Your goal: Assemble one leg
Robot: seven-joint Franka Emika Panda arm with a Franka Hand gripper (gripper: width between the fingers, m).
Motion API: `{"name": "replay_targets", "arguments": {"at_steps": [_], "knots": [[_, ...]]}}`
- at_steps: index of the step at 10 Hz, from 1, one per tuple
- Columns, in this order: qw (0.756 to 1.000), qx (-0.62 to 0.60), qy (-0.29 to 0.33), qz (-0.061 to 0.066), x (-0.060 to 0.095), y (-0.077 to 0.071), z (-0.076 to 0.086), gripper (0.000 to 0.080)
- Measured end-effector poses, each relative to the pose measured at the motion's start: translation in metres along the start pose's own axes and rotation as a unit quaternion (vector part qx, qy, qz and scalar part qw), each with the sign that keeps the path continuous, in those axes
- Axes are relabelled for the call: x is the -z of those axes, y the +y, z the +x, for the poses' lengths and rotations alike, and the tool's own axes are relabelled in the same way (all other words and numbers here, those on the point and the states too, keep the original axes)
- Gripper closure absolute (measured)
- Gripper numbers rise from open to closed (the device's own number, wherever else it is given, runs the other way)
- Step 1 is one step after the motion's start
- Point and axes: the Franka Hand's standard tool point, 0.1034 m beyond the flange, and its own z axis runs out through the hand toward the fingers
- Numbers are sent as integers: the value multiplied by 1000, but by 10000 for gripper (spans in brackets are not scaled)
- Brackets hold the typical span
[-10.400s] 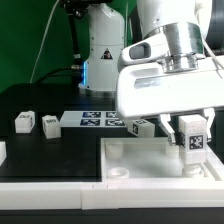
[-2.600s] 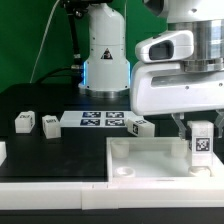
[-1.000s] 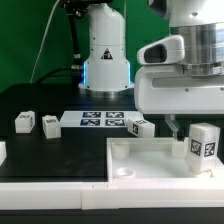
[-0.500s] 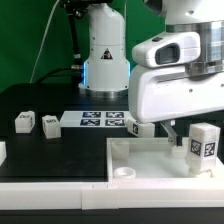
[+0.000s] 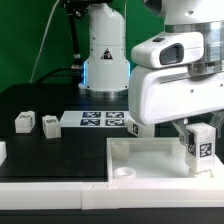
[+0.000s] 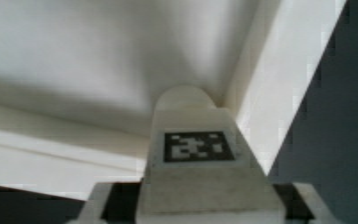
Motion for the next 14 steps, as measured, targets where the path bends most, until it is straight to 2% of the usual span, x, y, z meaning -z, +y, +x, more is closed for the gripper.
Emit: {"name": "replay_targets", "arguments": {"at_steps": [2, 4, 6, 8, 10, 11, 12, 13, 14], "knots": [[1000, -29, 0, 1, 0, 0, 0, 510], [989, -146, 2, 8, 0, 2, 0, 510], [962, -275, 4, 7, -1, 1, 1, 510], [898, -440, 4, 8, -1, 1, 2, 509], [851, -525, 4, 8, -1, 1, 2, 509], [841, -541, 4, 8, -1, 1, 2, 509], [816, -578, 3, 12, -1, 2, 2, 509], [810, -587, 2, 12, -1, 1, 2, 509], [821, -571, 2, 12, -1, 1, 2, 409]]}}
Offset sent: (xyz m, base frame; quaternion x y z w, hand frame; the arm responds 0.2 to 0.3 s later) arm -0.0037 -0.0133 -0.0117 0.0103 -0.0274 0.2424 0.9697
